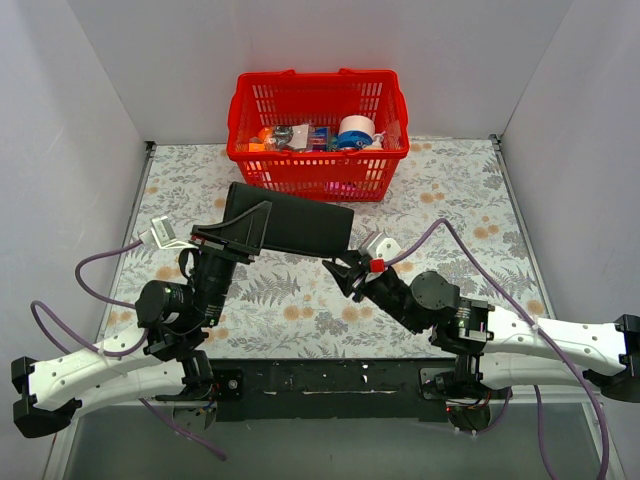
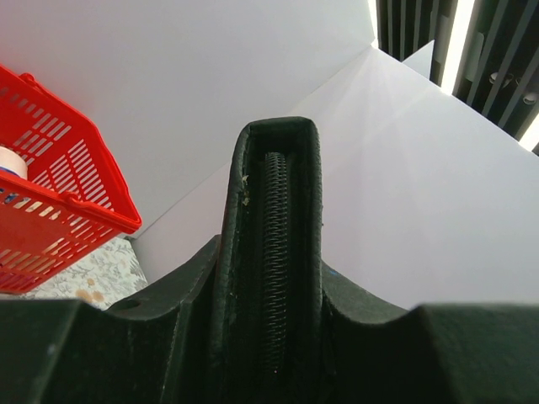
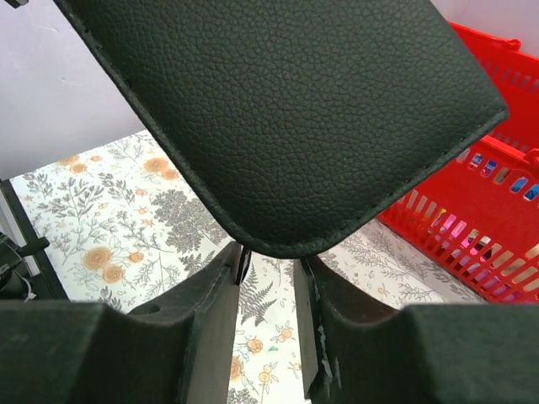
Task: Sort the hair-cutting tools
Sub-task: Zip the hairdressing tool bag.
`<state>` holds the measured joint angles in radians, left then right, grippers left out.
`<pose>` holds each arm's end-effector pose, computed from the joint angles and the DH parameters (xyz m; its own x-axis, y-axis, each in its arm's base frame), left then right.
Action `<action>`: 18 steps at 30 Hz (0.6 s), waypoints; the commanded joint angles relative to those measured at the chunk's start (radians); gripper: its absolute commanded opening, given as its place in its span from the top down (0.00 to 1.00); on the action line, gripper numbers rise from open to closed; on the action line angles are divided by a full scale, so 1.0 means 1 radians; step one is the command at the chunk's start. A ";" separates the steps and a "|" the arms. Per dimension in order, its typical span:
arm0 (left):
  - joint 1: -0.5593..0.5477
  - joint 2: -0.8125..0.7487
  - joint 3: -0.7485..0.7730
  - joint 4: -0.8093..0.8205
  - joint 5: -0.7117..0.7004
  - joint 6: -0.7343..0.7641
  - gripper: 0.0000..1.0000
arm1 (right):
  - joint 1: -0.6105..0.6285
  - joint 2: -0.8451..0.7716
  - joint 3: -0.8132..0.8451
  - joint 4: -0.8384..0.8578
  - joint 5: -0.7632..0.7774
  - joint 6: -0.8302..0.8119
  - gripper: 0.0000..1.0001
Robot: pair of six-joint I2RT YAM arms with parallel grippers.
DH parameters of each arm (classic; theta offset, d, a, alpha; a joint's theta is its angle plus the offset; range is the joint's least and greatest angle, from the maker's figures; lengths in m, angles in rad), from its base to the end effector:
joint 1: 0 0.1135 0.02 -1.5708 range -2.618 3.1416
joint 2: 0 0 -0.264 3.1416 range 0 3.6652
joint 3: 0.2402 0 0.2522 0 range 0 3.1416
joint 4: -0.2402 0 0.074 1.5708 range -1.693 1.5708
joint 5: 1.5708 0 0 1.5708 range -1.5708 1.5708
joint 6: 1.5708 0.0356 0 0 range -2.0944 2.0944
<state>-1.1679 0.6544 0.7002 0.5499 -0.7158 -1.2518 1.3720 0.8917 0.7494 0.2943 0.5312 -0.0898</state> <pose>0.0748 -0.1159 0.4019 -0.3879 -0.9173 0.0900 0.3598 -0.2406 -0.9015 0.0589 0.2010 0.3594 0.0967 0.0885 -0.9914 -0.7406 0.6718 -0.0122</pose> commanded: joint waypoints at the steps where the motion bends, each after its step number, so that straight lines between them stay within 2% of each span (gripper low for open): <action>1: -0.003 0.019 0.041 0.028 0.070 0.026 1.00 | 0.001 -0.016 0.054 0.066 -0.023 -0.005 0.65; 4: -0.001 0.025 0.053 0.012 0.094 0.029 1.00 | 0.001 -0.025 0.051 0.066 -0.013 -0.005 0.85; 5: -0.003 0.027 0.055 0.007 0.102 0.029 1.00 | 0.001 -0.027 0.050 0.066 -0.013 -0.005 0.96; 6: -0.001 0.025 0.055 0.005 0.108 0.031 1.00 | 0.001 -0.033 0.050 0.065 -0.010 -0.005 0.99; 13: -0.001 0.024 0.093 -0.071 0.134 0.041 1.00 | 0.001 -0.048 0.051 0.022 -0.020 -0.008 0.99; 18: -0.003 0.019 0.188 -0.191 0.196 0.069 1.00 | 0.001 -0.060 0.062 -0.070 -0.060 -0.019 0.99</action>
<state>-1.1671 0.6800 0.7895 0.4500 -0.6167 -1.2095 1.3705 0.8558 0.7506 0.2527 0.4988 -0.0933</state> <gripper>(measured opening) 0.322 0.031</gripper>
